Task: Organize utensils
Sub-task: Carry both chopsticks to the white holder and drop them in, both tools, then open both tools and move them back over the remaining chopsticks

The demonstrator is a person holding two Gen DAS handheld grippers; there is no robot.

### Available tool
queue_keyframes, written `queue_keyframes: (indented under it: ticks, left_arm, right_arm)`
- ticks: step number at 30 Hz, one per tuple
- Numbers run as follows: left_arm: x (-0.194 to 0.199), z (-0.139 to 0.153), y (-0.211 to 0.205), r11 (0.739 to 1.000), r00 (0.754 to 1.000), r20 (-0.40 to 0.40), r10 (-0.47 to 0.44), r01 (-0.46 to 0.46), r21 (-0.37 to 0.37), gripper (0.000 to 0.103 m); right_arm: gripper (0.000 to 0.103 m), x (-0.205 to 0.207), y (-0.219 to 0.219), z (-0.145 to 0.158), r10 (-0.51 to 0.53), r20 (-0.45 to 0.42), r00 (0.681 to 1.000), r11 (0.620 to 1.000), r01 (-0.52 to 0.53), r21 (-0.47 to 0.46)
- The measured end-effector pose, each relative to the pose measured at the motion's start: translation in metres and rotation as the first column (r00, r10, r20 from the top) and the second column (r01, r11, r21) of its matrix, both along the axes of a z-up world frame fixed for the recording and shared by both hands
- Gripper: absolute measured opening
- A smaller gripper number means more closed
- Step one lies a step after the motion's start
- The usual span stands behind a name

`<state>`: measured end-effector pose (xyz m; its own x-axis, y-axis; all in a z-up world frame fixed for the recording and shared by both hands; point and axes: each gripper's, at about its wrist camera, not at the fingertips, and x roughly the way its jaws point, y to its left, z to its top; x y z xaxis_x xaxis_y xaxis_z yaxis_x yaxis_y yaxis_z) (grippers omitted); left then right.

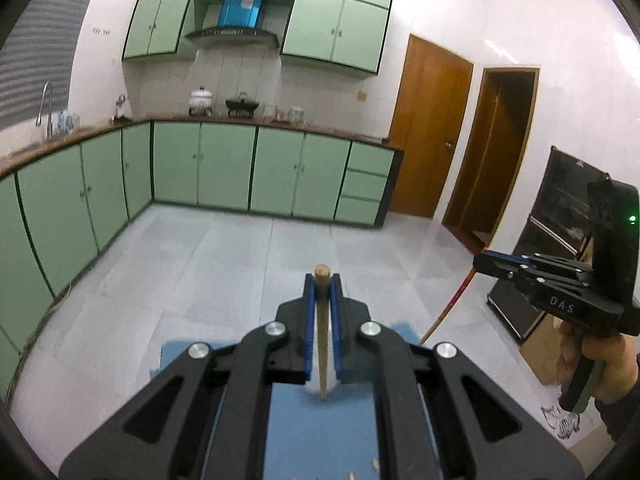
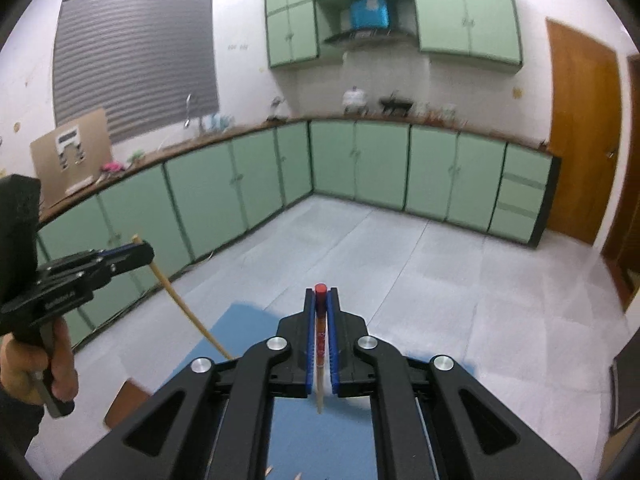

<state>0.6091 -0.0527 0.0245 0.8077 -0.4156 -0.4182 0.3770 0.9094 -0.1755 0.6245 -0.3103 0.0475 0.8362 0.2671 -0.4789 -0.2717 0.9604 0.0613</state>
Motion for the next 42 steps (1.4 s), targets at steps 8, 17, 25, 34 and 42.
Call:
queue_keyframes:
  ticks: [8,17,25,34,42]
  left_arm:
    - [0.058,0.002,-0.056,1.0,1.0,0.025,0.017,-0.018,0.016,0.006]
    - [0.103,-0.077,-0.092,0.998,0.998,-0.068,0.017,-0.013,0.064,0.007]
    - [0.103,-0.085,-0.065,0.996,0.991,-0.109,0.071,-0.064,0.068,0.029]
    - [-0.049,-0.049,-0.007,0.994,1.0,0.016,0.017,-0.018,0.105,0.069]
    - [-0.253,-0.205,0.067,0.987,0.98,-0.165,0.107,-0.084,0.139,0.079]
  right_arm:
    - [0.006,0.063,-0.023,-0.014,-0.065,-0.007,0.998,0.997,0.065,-0.041]
    - [0.009,0.103,-0.039,-0.101,-0.084,-0.155,0.984,0.996,0.077,-0.051]
    - [0.024,0.067,-0.046,-0.089,-0.068,-0.121,0.99,0.998,0.067,-0.009]
    - [0.037,-0.118,-0.027,-0.087,0.024,0.011,1.0,1.0,-0.024,-0.011]
    - [0.039,-0.306,0.053,-0.245,0.066,-0.167,0.984,0.998,-0.066,0.005]
